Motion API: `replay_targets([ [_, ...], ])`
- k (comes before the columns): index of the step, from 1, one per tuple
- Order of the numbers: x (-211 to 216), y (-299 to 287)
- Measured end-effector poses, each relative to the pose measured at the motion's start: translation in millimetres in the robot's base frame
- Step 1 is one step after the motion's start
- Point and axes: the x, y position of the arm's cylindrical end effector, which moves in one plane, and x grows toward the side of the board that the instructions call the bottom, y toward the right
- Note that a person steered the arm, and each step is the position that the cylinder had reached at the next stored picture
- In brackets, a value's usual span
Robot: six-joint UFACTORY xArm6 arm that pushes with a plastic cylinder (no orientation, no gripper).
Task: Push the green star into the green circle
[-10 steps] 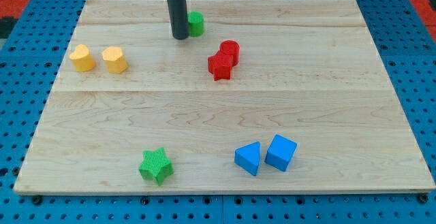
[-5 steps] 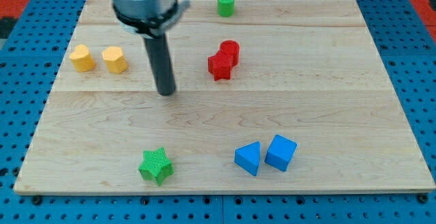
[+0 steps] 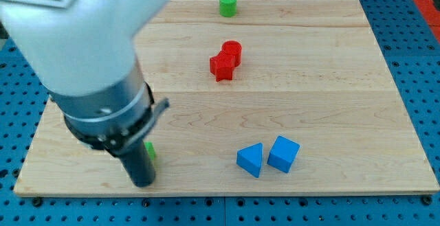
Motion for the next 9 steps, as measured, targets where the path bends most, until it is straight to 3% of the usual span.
replay_targets([
  [1, -67.5, -1.0],
  [2, -49.0, -4.7],
  [3, -64.5, -40.1],
  [6, -261.2, 14.7],
  [8, -348.8, 48.5],
  [9, -363.4, 42.1],
])
